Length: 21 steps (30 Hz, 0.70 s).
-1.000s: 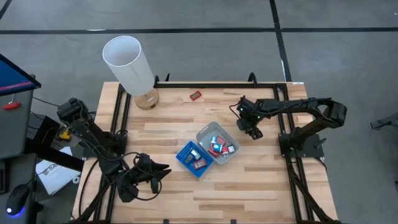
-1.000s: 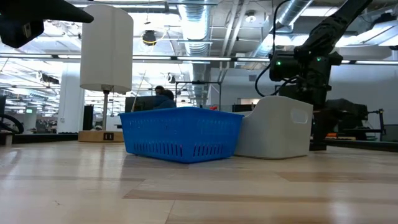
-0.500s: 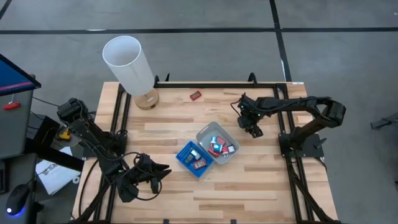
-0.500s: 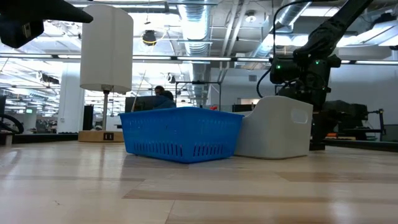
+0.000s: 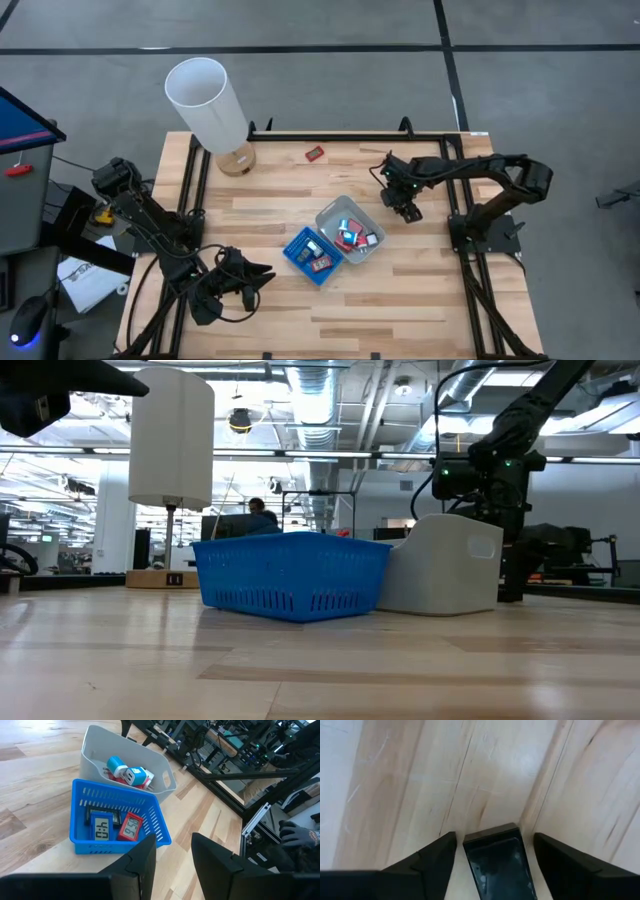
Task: Pick & Place Office items
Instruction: Put the black digital timer into the blue bin
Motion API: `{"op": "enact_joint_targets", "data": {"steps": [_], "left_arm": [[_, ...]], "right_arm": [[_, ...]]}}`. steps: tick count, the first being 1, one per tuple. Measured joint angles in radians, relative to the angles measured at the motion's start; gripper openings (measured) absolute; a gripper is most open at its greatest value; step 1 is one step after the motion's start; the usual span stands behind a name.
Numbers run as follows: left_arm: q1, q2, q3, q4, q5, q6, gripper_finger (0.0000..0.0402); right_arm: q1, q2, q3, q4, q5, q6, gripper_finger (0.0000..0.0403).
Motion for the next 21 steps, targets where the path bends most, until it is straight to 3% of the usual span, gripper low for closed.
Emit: {"op": "enact_joint_targets", "data": {"steps": [9,14,21], "left_arm": [[0.000,0.000,0.000,-0.005,0.000,0.000,0.0122],[0.000,0.000,0.000,-0.006,-0.001,0.001,0.0122],[0.000,0.000,0.000,-0.023,-0.003,0.003,0.0122]], "right_arm": [[0.017,-0.009,0.002,-0.011,0.014,0.005,0.0143],[0.057,-0.001,0.055,-0.073,0.038,0.038,0.0143],[0.131,-0.004,0.231,-0.191,0.055,0.076,0.0143]]}}
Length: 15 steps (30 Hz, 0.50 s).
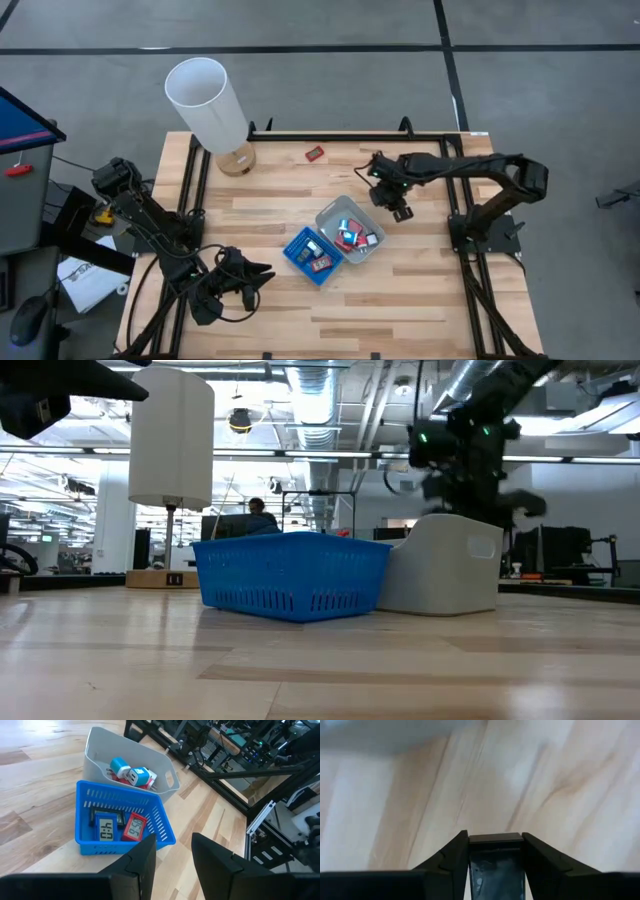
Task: Pick & Place Office items
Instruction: Put the black digital timer into the blue bin
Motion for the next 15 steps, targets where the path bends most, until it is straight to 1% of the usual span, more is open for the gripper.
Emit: {"op": "enact_joint_targets", "data": {"steps": [9,13,15], "left_arm": [[0.000,0.000,0.000,-0.009,0.039,0.001,0.0122],[-0.002,0.000,0.000,-0.009,0.045,0.027,0.0122],[-0.003,0.000,0.000,-0.012,0.052,0.027,0.0122]], "right_arm": [[0.122,-0.002,0.296,-0.193,0.012,0.103,0.0143],[0.201,-0.003,0.406,-0.219,0.007,0.184,0.0143],[0.244,-0.003,0.446,-0.214,-0.013,0.242,0.0144]]}}
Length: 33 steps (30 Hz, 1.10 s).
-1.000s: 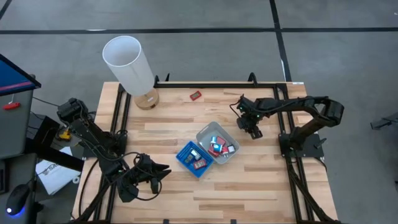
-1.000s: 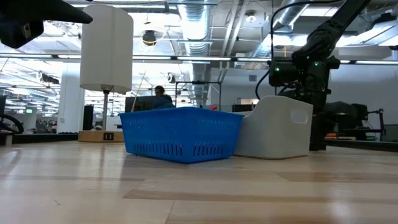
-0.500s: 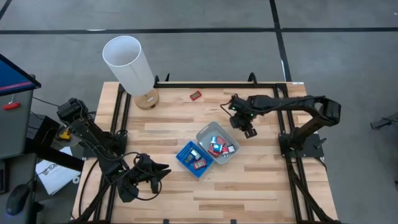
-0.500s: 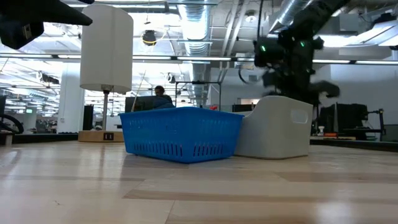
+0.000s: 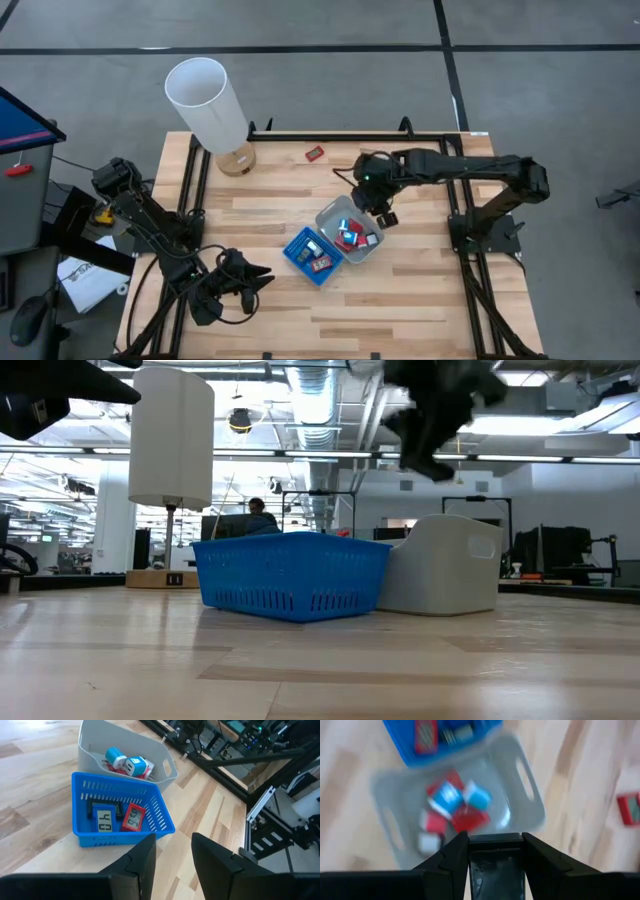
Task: Pick & Place Office items
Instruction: Put the black digital timer into the blue bin
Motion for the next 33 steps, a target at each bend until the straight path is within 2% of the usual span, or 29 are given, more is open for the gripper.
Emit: {"op": "enact_joint_targets", "data": {"steps": [11,17,19,21,23,33], "left_arm": [[-0.005,0.000,0.000,-0.023,0.038,0.032,0.0122],[-0.005,0.000,0.000,-0.051,0.074,0.034,0.0122],[-0.007,0.000,0.000,-0.057,0.103,0.035,0.0122],[-0.015,0.000,0.000,-0.056,0.109,0.045,0.0122],[-0.027,0.000,0.001,-0.064,0.118,0.049,0.0122],[-0.070,-0.006,0.001,-0.065,0.125,0.050,0.0122]], "right_arm": [[0.240,0.016,0.046,0.257,-0.022,0.414,0.0145],[0.327,0.067,0.043,0.410,0.066,0.600,0.0145],[0.339,0.110,0.049,0.510,0.090,0.659,0.0145],[0.353,0.147,0.043,0.519,0.108,0.693,0.0145],[0.360,0.199,0.048,0.612,0.121,0.727,0.0145],[0.348,0.375,0.088,0.648,0.137,0.770,0.0145]]}}
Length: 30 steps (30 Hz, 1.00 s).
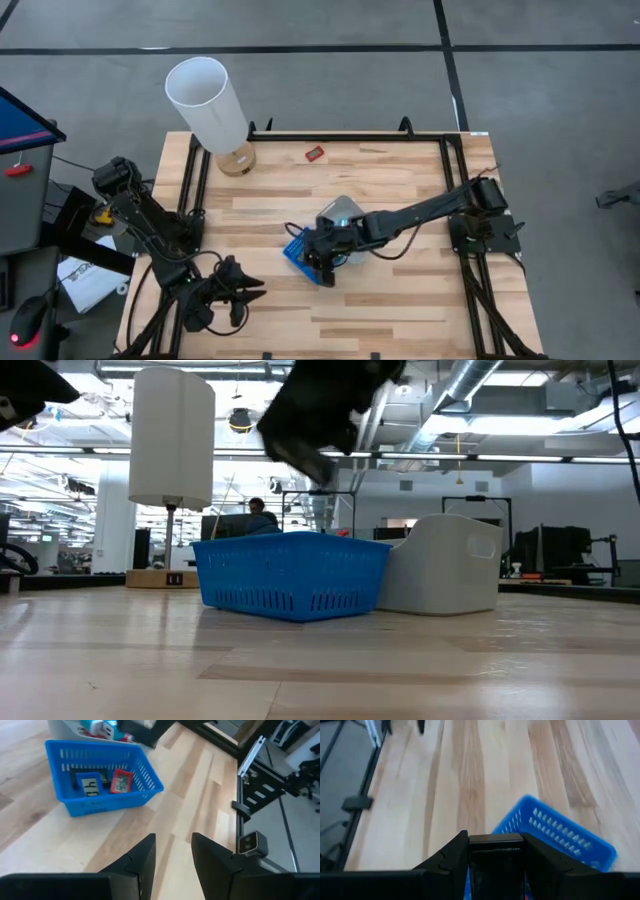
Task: Pick & Place Office items
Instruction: Put the black digital timer into the blue bin, then put the red digital timer into the blue bin
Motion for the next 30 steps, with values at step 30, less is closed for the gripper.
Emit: {"op": "enact_joint_targets", "data": {"steps": [30], "left_arm": [[-0.008,-0.010,0.000,-0.019,0.000,0.000,0.0122]], "right_arm": [[-0.106,0.049,0.021,0.013,-0.082,-0.025,0.0192]]}}
